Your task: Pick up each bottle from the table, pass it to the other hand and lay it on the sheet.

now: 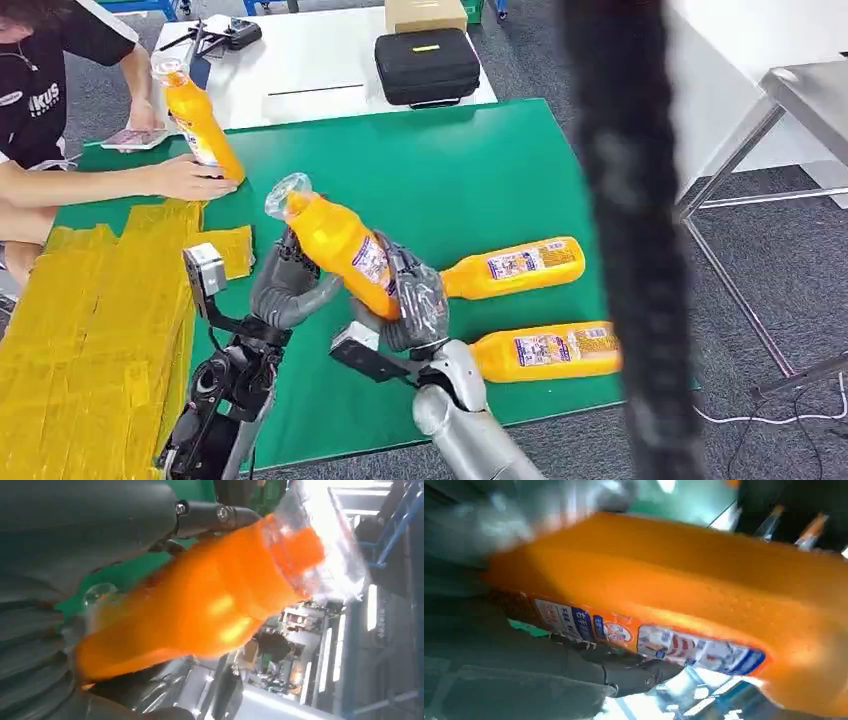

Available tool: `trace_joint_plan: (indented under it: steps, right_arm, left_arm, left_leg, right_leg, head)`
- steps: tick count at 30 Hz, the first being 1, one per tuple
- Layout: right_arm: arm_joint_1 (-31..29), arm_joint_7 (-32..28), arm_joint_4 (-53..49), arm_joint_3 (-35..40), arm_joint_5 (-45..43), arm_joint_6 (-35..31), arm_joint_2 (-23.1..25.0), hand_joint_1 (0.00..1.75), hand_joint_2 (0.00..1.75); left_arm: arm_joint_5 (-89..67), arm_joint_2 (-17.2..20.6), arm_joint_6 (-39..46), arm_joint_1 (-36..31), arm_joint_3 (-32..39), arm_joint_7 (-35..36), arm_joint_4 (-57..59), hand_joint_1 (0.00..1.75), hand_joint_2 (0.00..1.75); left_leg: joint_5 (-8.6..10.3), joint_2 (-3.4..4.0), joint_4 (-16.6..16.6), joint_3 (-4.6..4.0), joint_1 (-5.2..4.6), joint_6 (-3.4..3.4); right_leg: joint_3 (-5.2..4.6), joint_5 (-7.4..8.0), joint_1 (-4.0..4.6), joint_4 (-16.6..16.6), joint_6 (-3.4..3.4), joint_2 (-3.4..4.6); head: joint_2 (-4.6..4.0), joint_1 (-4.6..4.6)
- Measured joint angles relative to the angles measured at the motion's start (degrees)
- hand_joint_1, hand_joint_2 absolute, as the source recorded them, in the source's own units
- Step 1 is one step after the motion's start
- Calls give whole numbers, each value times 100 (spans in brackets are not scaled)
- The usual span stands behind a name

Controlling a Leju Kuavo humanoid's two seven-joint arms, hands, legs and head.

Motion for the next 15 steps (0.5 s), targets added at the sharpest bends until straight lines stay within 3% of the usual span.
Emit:
trace_joint_plan:
  steps: [3,8,13,14,15]
  right_arm:
    - [3,-202,46,172,-50,-2,-2,175,175]
    - [-8,-931,35,559,-856,43,-85,175,175]
    - [-13,-1014,-11,729,-1132,154,-194,175,175]
    - [-12,-1036,-26,751,-1256,266,-207,175,175]
    - [-10,-1047,-57,773,-1378,409,-223,175,175]
  left_arm:
    - [54,50,0,-4,0,-55,59,0,175]
    - [146,85,-11,-56,-50,-127,192,0,175]
    - [184,116,-11,-73,-90,-155,262,0,175]
    - [197,122,-9,-73,-96,-160,267,115,175]
    - [201,133,2,-73,-103,-164,269,175,175]
  left_leg:
    - [0,-1,0,0,0,0]
    - [0,-2,0,-2,-4,0]
    - [0,-2,0,-3,-6,1]
    - [0,-2,0,-3,-6,1]
    - [0,-1,0,-3,-6,1]
  right_leg:
    - [-1,0,0,0,0,0]
    - [-1,0,-1,0,0,0]
    - [-1,1,-2,-1,1,0]
    - [-1,1,-2,0,1,0]
    - [-1,1,-2,0,1,0]
  head:
    - [0,6]
    - [0,2]
    - [0,2]
    - [0,2]
    - [0,0]
